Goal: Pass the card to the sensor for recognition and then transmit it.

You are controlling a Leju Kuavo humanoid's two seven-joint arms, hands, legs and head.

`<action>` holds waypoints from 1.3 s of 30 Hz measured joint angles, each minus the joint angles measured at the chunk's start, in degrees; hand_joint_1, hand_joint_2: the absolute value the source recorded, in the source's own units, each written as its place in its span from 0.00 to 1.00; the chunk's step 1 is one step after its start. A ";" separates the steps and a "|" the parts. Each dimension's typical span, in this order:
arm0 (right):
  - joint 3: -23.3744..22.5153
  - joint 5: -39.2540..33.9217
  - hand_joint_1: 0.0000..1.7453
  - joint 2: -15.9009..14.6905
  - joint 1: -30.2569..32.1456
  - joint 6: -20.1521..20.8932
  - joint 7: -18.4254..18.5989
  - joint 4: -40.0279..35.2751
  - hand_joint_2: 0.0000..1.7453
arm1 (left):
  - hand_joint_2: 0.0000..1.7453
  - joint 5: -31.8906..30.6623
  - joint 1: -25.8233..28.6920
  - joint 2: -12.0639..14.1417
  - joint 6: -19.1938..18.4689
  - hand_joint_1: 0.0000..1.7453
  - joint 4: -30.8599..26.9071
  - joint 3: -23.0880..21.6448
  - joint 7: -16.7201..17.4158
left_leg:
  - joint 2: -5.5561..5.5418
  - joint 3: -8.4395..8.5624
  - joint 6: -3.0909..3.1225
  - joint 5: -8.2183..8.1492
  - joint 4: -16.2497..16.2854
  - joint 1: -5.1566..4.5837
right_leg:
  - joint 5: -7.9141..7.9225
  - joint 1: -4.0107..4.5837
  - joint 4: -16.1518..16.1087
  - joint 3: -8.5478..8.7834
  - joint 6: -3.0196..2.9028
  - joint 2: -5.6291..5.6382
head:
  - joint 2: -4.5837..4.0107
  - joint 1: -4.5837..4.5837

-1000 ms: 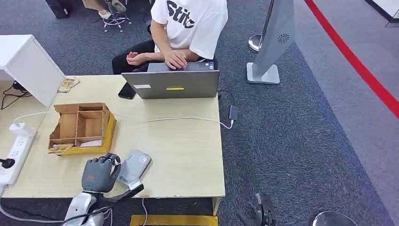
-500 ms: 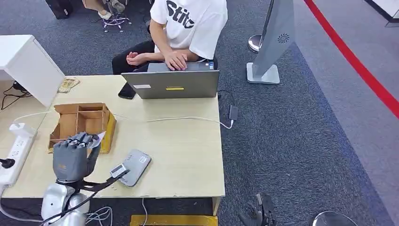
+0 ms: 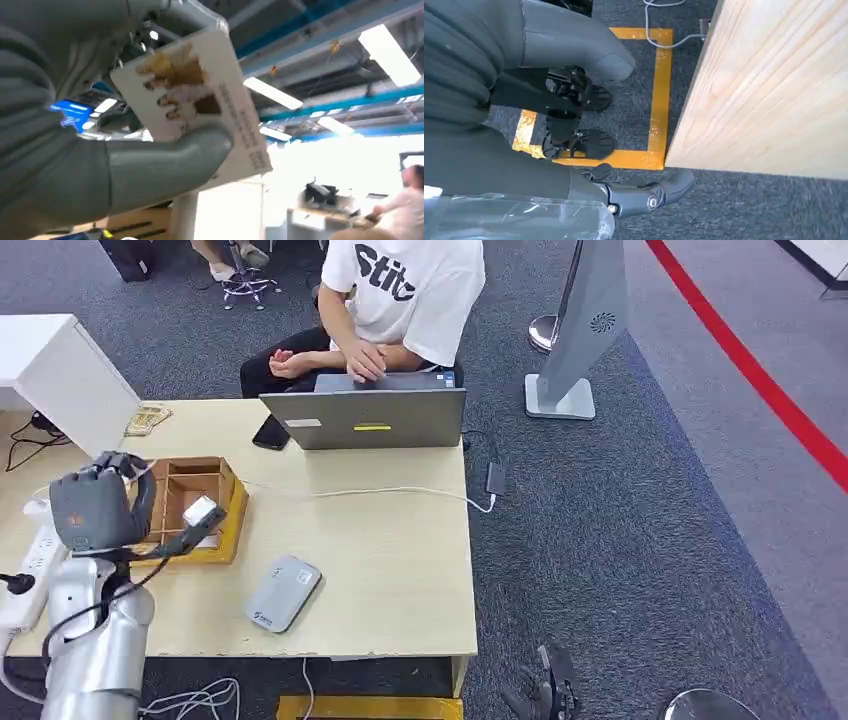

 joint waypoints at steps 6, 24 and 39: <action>2.16 1.20 0.00 0.39 -1.49 -1.09 1.51 0.00 1.00 | 1.00 -4.18 -14.35 4.17 -1.53 1.00 17.08 -8.34 5.52 | 0.05 -0.10 0.05 0.22 0.01 0.00 | 0.27 0.01 0.00 -0.06 0.10 0.04 | 0.00 0.00; 3.52 0.13 0.00 0.57 -2.19 -0.55 1.40 0.02 1.00 | 1.00 -1.20 -20.37 5.13 3.11 0.00 25.64 -16.58 5.73 | 0.07 -0.18 0.06 0.21 0.00 0.00 | 0.35 0.00 -0.04 -0.12 0.08 0.09 | 0.00 0.02; 3.28 -3.68 0.00 0.55 -0.57 0.92 -1.42 0.02 1.00 | 1.00 11.73 -6.69 7.62 1.40 0.00 12.91 -16.58 -2.16 | 0.13 -0.26 0.08 0.18 -0.01 0.00 | 0.31 0.00 -0.05 -0.20 0.09 0.17 | 0.00 0.02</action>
